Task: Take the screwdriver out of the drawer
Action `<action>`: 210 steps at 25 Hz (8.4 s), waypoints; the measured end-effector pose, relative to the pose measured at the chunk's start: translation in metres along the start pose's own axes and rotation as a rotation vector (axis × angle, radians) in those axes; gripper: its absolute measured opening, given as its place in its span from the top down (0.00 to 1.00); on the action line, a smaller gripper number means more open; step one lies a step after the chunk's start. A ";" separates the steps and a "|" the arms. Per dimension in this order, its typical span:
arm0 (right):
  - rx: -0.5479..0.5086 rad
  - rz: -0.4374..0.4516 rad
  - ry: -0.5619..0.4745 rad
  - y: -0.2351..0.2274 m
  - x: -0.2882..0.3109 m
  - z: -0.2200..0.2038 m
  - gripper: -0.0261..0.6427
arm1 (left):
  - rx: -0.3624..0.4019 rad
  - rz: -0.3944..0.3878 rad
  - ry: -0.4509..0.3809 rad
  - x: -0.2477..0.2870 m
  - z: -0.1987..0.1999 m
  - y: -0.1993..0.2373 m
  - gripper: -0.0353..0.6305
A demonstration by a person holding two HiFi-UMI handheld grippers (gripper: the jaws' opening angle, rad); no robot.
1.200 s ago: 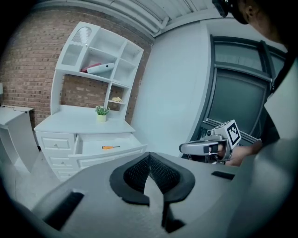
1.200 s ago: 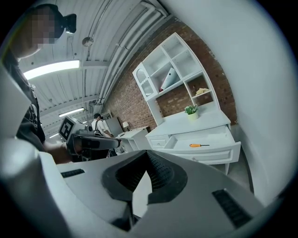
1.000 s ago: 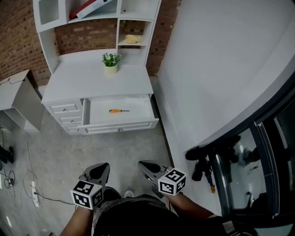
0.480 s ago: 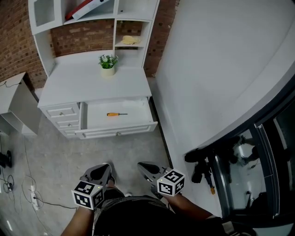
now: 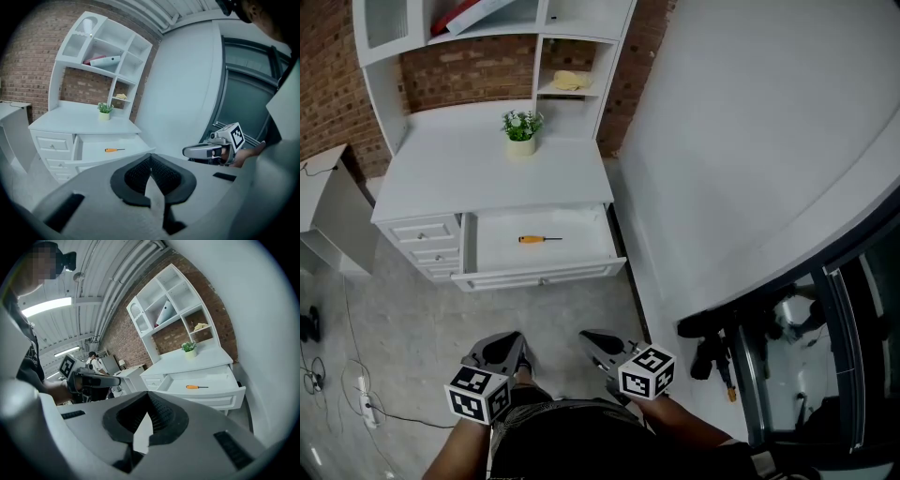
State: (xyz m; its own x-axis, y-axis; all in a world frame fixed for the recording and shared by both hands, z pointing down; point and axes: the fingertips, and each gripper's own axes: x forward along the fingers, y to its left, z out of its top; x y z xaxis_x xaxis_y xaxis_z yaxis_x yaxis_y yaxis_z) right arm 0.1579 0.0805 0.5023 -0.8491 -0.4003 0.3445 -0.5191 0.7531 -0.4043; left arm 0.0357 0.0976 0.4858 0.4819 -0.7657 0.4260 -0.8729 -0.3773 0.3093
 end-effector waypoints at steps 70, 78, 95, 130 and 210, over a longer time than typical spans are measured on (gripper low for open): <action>-0.228 -0.169 0.280 -0.176 0.280 0.103 0.96 | 0.017 -0.027 0.099 0.147 0.112 0.281 0.92; -0.338 -0.182 0.477 -0.238 0.308 0.058 0.96 | -0.017 0.023 0.160 0.163 0.096 0.291 0.92; -0.542 -0.114 0.760 -0.307 0.369 -0.019 0.93 | -0.097 0.068 0.289 0.190 0.058 0.307 0.92; -0.901 0.142 1.062 -0.333 0.414 -0.076 0.80 | -0.225 0.192 0.292 0.184 0.047 0.333 0.92; 0.034 -0.259 0.314 -0.388 0.335 0.161 0.83 | -0.036 0.089 0.158 0.234 0.132 0.299 0.92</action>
State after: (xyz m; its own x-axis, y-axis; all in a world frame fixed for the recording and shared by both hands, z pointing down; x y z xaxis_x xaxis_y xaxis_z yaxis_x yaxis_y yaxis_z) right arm 0.0588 -0.4298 0.6383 -0.6214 -0.3916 0.6786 -0.7195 0.6281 -0.2964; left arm -0.1225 -0.2632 0.5660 0.4117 -0.7026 0.5805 -0.9106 -0.2909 0.2937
